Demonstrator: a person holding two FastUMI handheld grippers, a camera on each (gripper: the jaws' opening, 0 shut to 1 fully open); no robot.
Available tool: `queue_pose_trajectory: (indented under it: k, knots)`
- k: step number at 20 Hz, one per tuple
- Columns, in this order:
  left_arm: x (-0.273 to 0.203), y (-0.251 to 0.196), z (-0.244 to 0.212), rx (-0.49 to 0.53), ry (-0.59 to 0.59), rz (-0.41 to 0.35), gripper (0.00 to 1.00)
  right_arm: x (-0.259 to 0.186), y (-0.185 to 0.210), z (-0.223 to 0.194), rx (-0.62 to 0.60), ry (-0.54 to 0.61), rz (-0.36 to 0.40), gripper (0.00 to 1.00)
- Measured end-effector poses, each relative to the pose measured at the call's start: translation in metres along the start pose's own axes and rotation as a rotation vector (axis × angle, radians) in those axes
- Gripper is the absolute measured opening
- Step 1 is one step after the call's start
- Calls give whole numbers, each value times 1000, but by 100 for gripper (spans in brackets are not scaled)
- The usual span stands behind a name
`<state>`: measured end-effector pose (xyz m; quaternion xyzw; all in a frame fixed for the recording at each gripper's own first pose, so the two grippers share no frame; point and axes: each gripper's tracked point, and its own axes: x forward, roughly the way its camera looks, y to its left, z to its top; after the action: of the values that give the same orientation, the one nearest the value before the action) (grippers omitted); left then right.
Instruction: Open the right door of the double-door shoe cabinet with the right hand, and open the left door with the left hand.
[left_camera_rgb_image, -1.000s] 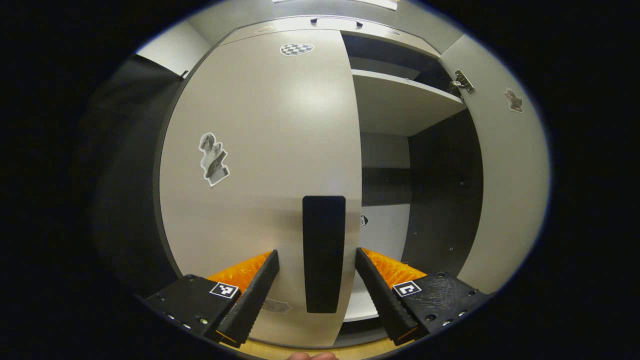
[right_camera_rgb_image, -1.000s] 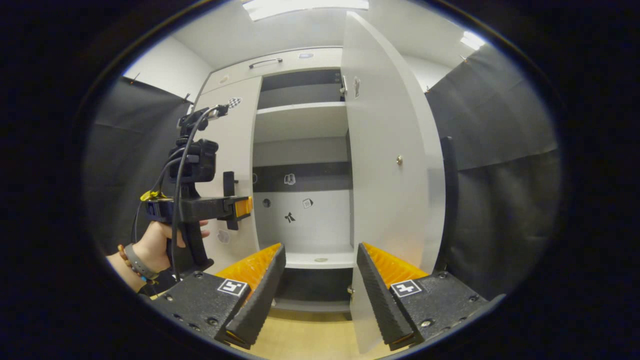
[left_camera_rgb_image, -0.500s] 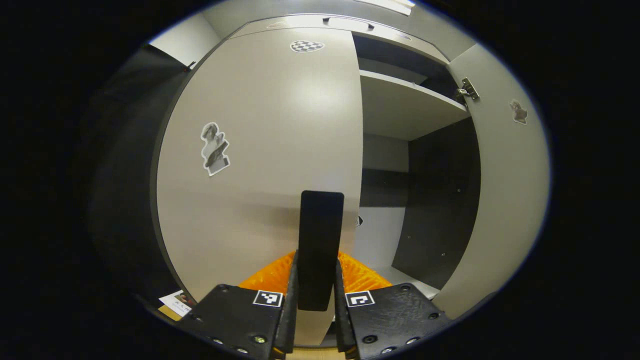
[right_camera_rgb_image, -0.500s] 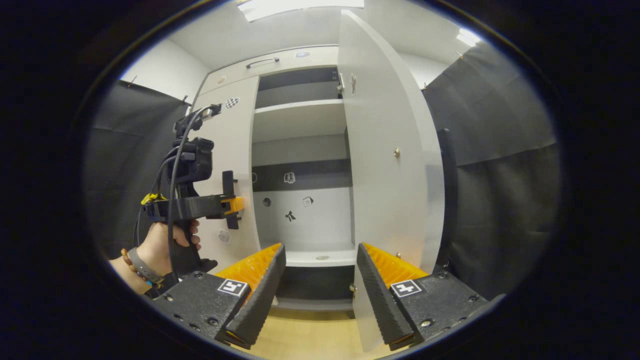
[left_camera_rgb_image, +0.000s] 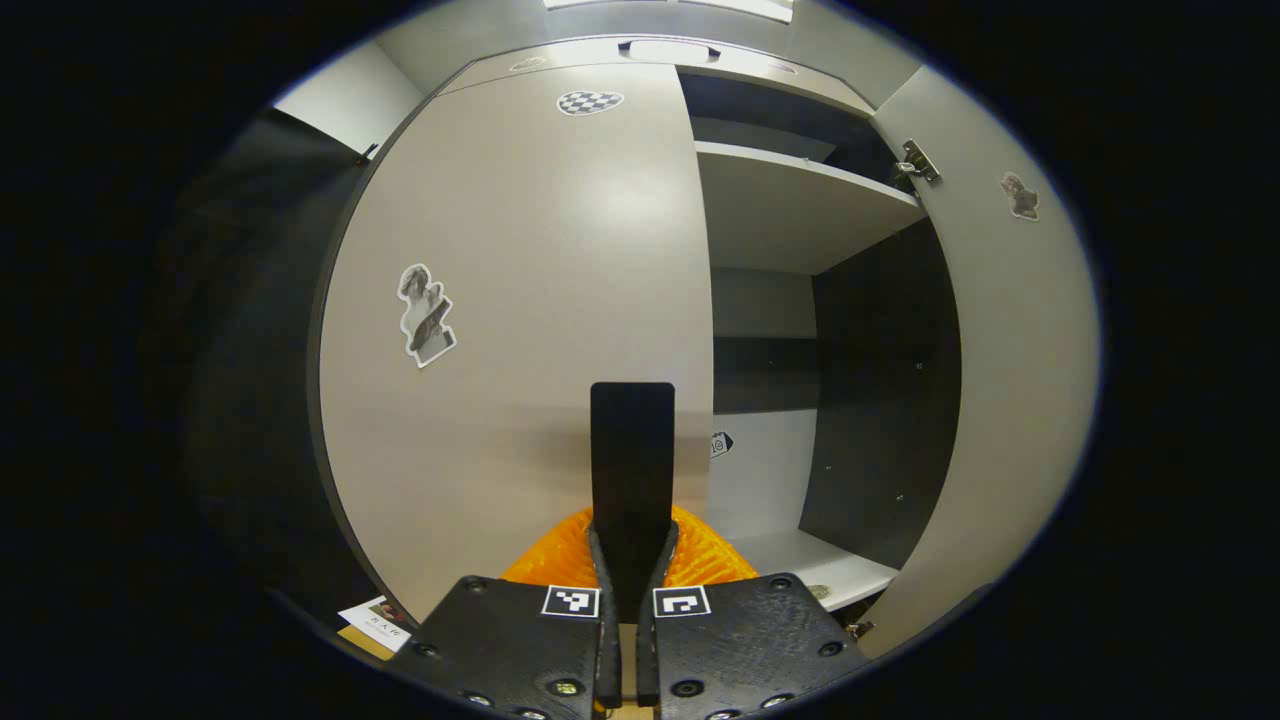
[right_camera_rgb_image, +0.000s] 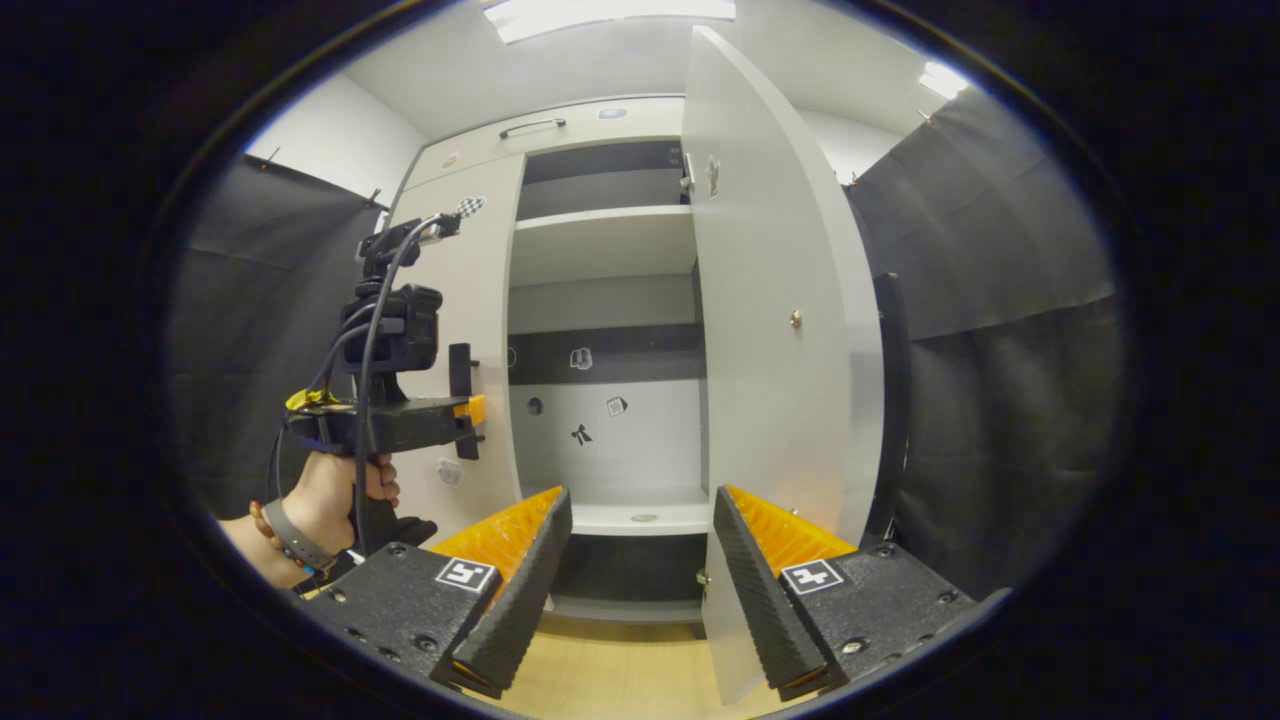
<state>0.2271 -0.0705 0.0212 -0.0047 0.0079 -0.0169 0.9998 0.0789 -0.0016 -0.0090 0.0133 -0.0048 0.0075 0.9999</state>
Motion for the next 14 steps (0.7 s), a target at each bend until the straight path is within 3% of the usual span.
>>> queue_pose_trajectory:
  k: [14]
  knots:
    - [-67,20,9,23,-4,-19,5,-28,14,-1,0,-2,-6,89]
